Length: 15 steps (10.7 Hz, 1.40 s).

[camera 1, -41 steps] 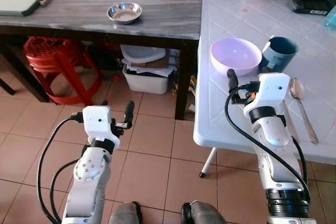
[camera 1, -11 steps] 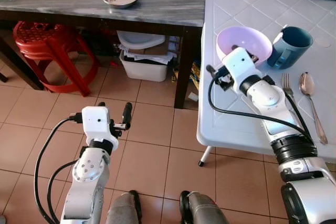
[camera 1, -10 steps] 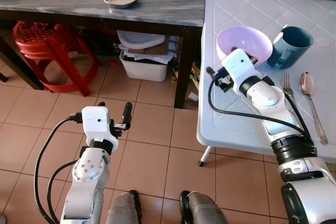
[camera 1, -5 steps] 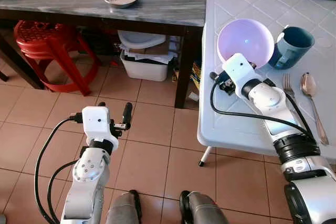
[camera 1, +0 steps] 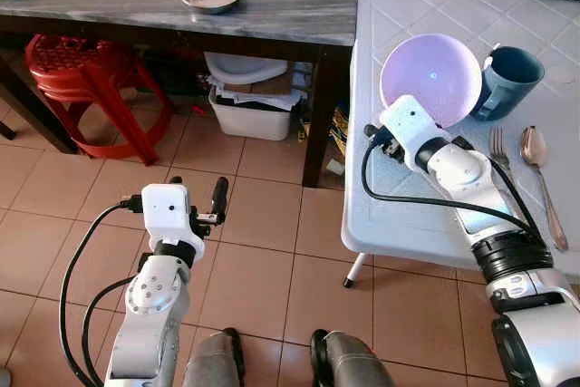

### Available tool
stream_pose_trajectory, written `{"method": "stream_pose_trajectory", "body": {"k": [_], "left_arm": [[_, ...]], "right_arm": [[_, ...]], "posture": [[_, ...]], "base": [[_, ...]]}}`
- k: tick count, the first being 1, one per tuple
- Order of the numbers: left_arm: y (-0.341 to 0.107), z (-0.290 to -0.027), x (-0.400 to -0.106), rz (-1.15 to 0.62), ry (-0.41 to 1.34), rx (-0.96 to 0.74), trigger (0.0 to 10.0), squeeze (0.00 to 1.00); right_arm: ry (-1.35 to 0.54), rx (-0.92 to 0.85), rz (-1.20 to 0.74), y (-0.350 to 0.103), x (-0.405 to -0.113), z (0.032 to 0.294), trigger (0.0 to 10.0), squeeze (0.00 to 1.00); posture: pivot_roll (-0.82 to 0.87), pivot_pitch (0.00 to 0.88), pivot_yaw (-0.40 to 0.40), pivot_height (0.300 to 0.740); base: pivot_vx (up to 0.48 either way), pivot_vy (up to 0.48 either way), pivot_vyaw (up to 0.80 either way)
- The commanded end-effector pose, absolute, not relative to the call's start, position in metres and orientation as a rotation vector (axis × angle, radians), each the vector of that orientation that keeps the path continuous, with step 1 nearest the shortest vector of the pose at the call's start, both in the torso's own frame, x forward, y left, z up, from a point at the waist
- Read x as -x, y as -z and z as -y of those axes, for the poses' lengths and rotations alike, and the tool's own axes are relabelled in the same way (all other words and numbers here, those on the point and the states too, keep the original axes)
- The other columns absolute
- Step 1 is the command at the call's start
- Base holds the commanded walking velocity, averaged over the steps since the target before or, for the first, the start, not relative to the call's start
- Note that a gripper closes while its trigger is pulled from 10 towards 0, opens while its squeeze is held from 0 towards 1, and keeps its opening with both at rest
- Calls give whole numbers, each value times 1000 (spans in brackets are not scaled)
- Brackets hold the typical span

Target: Setting the table

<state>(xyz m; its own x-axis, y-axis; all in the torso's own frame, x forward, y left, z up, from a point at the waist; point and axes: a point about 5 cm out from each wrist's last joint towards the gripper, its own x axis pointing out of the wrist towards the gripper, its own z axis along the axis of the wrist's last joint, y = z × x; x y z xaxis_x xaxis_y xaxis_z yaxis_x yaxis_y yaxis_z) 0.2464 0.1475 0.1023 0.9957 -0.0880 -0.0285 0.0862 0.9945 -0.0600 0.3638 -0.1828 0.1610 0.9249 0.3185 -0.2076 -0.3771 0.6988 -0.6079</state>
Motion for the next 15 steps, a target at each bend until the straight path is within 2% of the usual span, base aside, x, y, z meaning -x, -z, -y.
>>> {"method": "stream_pose_trajectory", "body": {"k": [1, 7, 12, 15], "left_arm": [[-102, -150, -246, -39, 74, 52, 10000, 0], [-103, -149, -247, -32, 78, 50, 10000, 0], [-103, -149, -250, -24, 76, 53, 10000, 0], [-103, -150, -249, -15, 69, 71, 10000, 0]], "right_arm": [[-373, 715, -159, -150, -361, 194, 0, 0], [-383, 717, -180, -144, -358, 194, 0, 0], [-373, 649, -168, -134, -350, 188, 0, 0], [-302, 602, -72, -141, -347, 188, 0, 0]], "posture": [[-19, 209, 21, 740], [-19, 202, 22, 740], [-14, 184, 18, 740], [-13, 169, 9, 740]], "base": [[0, 0, 0], [0, 0, 0], [0, 0, 0], [0, 0, 0]]}}
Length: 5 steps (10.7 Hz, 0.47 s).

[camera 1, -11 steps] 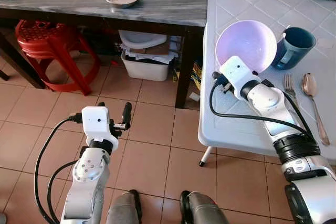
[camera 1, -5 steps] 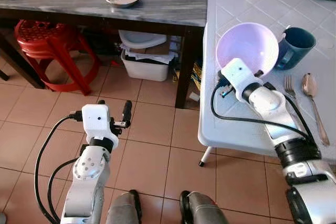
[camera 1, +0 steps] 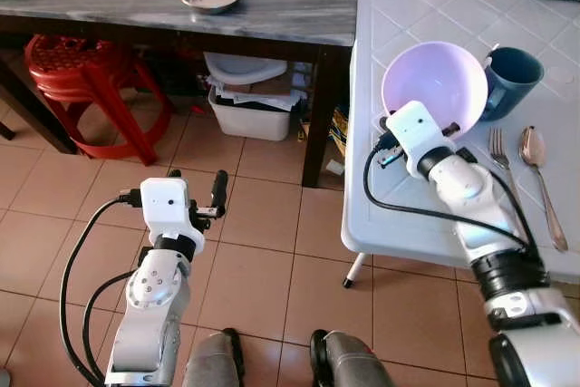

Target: Setting the table

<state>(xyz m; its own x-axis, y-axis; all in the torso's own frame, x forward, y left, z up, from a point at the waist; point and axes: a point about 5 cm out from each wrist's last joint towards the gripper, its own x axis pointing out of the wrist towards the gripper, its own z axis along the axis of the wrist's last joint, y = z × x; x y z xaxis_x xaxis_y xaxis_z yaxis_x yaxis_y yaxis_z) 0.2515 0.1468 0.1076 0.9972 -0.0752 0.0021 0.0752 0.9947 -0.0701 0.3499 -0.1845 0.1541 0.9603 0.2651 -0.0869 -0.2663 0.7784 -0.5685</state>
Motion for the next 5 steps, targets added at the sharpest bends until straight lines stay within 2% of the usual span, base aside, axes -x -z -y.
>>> {"method": "stream_pose_trajectory", "body": {"k": [1, 2, 5], "left_arm": [[-103, -149, -250, -19, 60, 79, 10000, 0], [-103, -148, -250, -14, 57, 84, 10000, 0], [-105, -148, -253, 9, 63, 63, 10000, 0]], "right_arm": [[-267, 573, 7, -148, -344, 185, 0, 0], [-252, 565, 54, -150, -340, 181, 0, 0], [-225, 500, 209, -162, -328, 166, 0, 0]], "posture": [[-13, 161, 3, 740], [-13, 161, 4, 740], [-18, 160, 4, 740]], "base": [[0, 0, 0], [0, 0, 0], [0, 455, 0]]}}
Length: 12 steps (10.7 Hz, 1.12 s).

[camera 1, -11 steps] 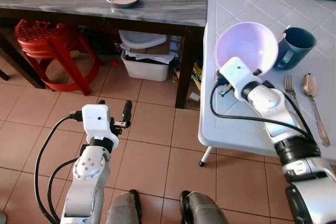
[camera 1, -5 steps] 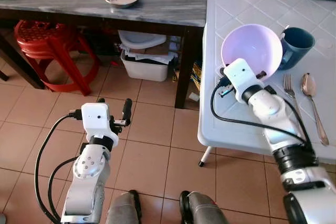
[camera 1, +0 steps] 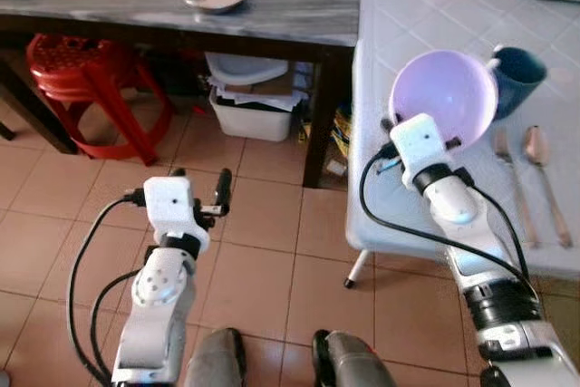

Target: Setting the table

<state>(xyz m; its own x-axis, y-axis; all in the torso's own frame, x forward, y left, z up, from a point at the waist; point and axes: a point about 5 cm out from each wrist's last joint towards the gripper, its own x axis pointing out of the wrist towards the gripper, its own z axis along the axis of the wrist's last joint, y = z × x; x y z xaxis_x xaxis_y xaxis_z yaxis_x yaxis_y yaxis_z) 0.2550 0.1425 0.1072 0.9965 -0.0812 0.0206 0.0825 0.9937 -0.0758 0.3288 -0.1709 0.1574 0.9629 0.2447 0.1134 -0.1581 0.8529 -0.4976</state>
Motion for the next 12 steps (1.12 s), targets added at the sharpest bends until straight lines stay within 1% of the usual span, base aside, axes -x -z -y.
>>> {"method": "stream_pose_trajectory", "body": {"k": [1, 3, 6, 7, 8, 9, 10, 12], "left_arm": [[-108, -149, -256, 27, 57, 64, 10000, 0], [-109, -146, -258, 41, 72, 70, 10000, 0], [-115, -138, -266, 71, 98, 56, 10000, 0], [-117, -135, -269, 78, 108, 56, 10000, 0], [-121, -132, -273, 90, 115, 66, 10000, 0], [-122, -133, -274, 94, 113, 68, 10000, 0], [-122, -132, -274, 102, 118, 58, 10000, 0], [-120, -131, -273, 94, 125, 49, 10000, 0]], "right_arm": [[-216, 500, 264, -169, -324, 161, 0, 0], [-219, 478, 301, -169, -317, 154, 0, 0], [-209, 444, 352, -177, -314, 147, 0, 0], [-205, 456, 343, -174, -310, 145, 0, 0], [-203, 447, 329, -170, -307, 143, 1647, 0], [-208, 438, 315, -167, -305, 141, 5176, 0], [-236, 476, 303, -164, -303, 138, 10000, 0], [-210, 464, 294, -163, -299, 140, 10000, 0]], "posture": [[-20, 161, 3, 740], [-20, 160, 1, 740], [-47, 163, 12, 740], [-47, 165, 10, 740], [-48, 166, 9, 740], [-49, 166, 8, 740], [-52, 163, 8, 740], [-52, 162, 8, 740]], "base": [[0, 446, 0], [279, 388, 0], [457, 0, 0], [480, 0, 0], [480, 0, 0], [480, 0, 0], [480, 0, 0], [452, 0, 0]]}}
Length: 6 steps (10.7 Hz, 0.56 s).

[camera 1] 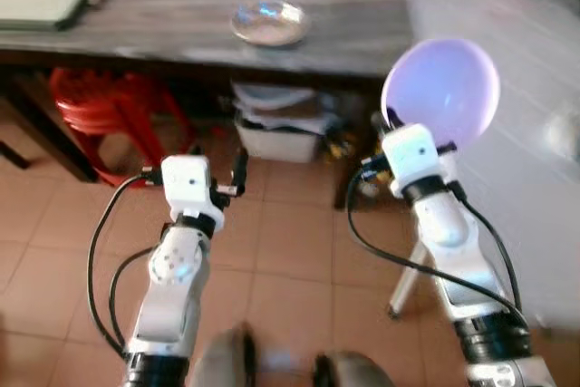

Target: Setting the table

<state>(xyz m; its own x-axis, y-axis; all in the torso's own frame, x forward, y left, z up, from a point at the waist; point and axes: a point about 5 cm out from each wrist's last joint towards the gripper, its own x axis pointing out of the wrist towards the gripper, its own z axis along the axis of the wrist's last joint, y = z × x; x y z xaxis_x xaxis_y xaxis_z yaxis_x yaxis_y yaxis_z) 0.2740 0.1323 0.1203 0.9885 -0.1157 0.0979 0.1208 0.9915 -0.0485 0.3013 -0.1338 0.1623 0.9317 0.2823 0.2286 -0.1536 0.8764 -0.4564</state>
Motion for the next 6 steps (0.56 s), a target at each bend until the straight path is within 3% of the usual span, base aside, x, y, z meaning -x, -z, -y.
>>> {"method": "stream_pose_trajectory", "body": {"k": [1, 5, 6], "left_arm": [[-120, -132, -274, 93, 118, 57, 10000, 0], [-123, -130, -275, 126, 144, 14, 10000, 0], [-123, -129, -275, 127, 149, 9, 10000, 0]], "right_arm": [[-208, 461, 286, -161, -299, 142, 10000, 0], [-178, 518, 311, -166, -300, 137, 10000, 0], [-190, 497, 315, -168, -299, 134, 10000, 0]], "posture": [[-53, 160, 6, 740], [-59, 156, 9, 740], [-56, 155, 10, 740]], "base": [[352, 326, 0], [333, 344, 0], [431, 0, 0]]}}
